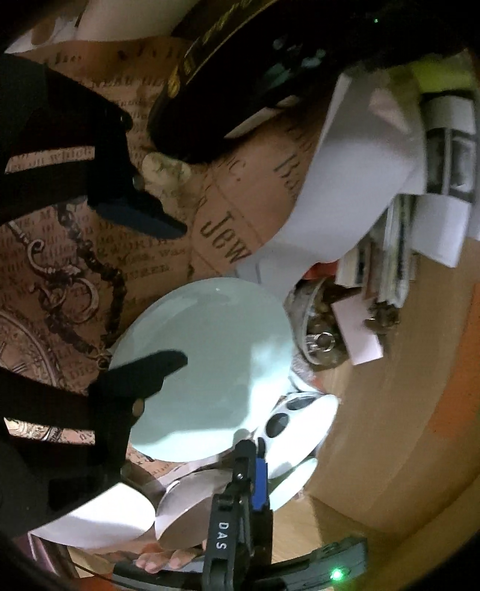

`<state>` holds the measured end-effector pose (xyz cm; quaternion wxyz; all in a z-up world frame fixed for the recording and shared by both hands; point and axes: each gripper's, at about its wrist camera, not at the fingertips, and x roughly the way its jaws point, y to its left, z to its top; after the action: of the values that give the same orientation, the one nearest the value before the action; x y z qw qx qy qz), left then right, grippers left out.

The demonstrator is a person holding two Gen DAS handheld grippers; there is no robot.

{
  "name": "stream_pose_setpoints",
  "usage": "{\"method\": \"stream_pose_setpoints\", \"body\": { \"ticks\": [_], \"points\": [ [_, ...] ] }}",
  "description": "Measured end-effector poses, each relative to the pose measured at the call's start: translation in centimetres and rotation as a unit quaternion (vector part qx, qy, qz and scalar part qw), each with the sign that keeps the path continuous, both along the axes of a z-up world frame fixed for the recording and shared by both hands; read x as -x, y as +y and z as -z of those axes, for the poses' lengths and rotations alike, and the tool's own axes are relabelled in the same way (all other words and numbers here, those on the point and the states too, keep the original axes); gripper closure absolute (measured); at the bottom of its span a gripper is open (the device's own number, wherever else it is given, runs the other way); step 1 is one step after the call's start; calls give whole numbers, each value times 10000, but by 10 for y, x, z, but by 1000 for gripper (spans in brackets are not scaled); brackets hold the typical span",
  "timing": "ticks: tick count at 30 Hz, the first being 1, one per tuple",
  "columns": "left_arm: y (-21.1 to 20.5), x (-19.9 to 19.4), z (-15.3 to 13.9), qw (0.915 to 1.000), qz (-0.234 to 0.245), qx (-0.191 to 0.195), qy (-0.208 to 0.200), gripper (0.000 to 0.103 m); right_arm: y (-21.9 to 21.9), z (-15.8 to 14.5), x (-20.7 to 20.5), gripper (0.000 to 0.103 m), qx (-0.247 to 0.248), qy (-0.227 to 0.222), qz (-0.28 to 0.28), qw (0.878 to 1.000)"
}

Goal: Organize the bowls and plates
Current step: 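Close both grippers on the mint-green plate rim and lift it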

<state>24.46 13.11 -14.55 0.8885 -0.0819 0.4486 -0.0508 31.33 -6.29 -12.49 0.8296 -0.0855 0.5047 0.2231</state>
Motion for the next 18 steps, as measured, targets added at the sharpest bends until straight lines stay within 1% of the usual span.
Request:
{"method": "stream_pose_setpoints", "body": {
  "ticks": [3,7,12,18],
  "points": [
    [-1,-2,5,9999,77,23,134,56,0,6,-6,66,5,172,-17,9999],
    [-3,-1,6,9997,169,37,161,64,0,12,-15,67,21,393,37,9992],
    [-5,0,6,9995,287,80,142,69,1,16,-23,68,207,470,105,9986],
    [-3,-1,9,9992,326,140,187,69,3,18,-31,68,397,581,90,9975]
  ]
}}
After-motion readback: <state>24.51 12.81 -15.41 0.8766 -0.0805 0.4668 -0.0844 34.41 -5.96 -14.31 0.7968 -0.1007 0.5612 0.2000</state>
